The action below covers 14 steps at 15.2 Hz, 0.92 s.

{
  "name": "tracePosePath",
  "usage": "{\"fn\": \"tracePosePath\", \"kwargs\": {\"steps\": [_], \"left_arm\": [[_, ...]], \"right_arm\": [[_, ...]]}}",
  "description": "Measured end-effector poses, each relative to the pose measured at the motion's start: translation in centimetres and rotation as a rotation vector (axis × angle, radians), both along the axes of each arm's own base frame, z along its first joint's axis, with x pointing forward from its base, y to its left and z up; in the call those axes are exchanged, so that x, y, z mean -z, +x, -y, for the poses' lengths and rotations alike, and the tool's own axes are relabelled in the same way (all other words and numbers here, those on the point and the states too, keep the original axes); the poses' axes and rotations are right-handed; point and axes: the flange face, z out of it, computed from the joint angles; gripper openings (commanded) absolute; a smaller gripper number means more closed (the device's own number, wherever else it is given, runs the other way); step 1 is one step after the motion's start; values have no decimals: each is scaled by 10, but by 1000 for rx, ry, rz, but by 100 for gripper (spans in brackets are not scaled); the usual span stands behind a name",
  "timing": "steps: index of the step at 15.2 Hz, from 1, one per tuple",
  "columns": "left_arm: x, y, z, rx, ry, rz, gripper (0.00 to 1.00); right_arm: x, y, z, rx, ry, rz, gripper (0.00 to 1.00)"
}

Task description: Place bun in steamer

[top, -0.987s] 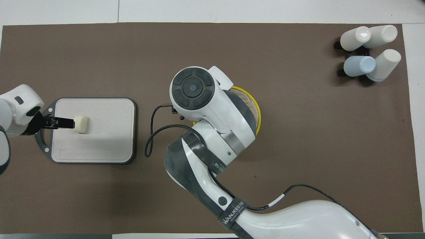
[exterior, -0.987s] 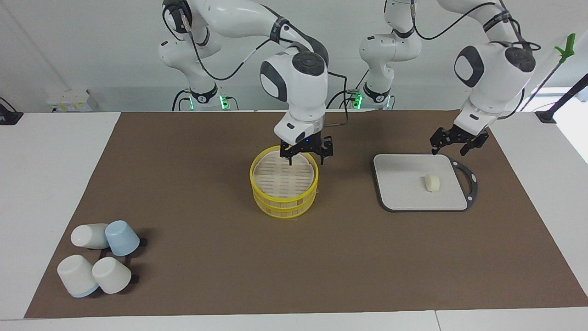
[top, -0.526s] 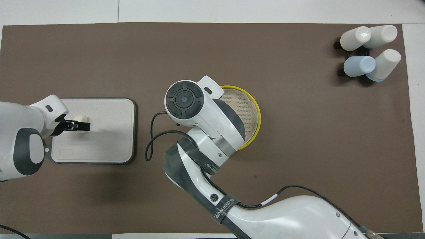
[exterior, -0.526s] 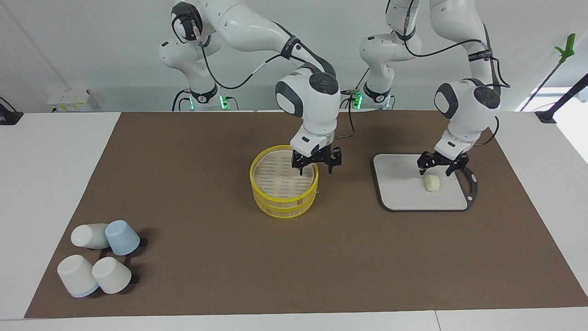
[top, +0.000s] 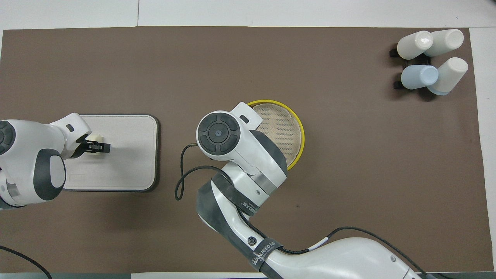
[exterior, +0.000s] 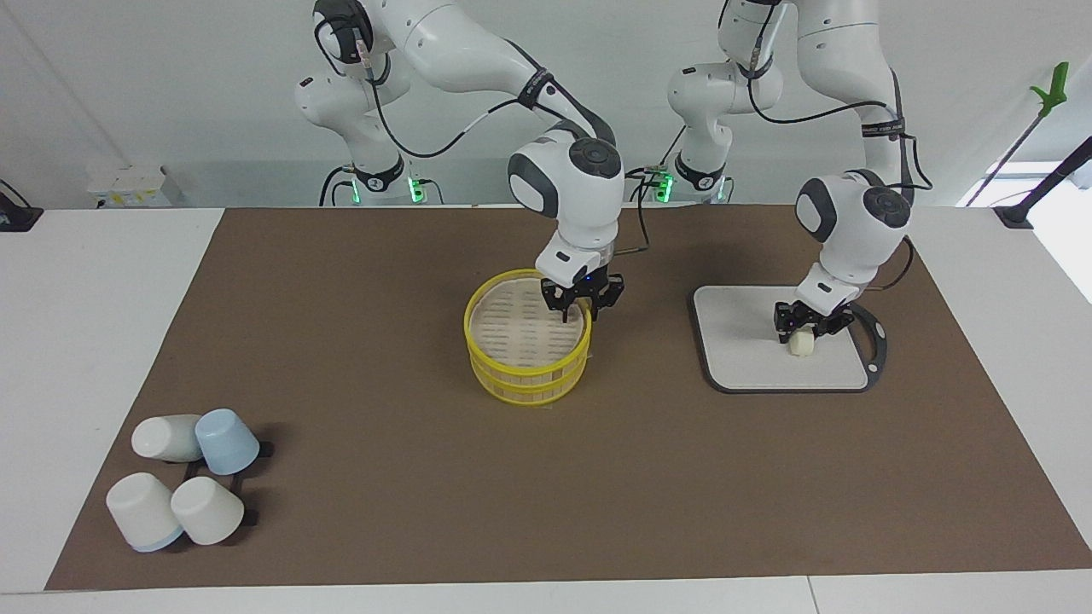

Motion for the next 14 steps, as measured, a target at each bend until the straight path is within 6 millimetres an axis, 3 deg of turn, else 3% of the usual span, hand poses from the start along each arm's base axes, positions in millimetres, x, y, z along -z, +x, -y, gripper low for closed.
{"fn": "tracePosePath", "kwargs": {"steps": [2,5,8,10,11,12,14], "left_arm": [[-14,8,-2,-1,-3,-27,18],[-65,34,6,-44,-10,-65,18],[-134,62,57,-142,-9,-109,18],[-175,78,111,-234,-4,-122,18],[-186,83,147,-295,-4,-116,18],[-189,82,191,-344,-6,-105,18],[-186,64,295,-404,-26,-66,19]], "right_arm": [[-3,-2,-4,-5,12,9,0],[-17,6,3,-27,-14,-2,0],[-61,44,70,-98,-102,-92,0],[-95,63,137,-129,-131,-153,0],[-109,68,175,-154,-145,-202,0],[-119,70,210,-174,-154,-247,0],[-131,78,277,-195,-163,-309,0]]}}
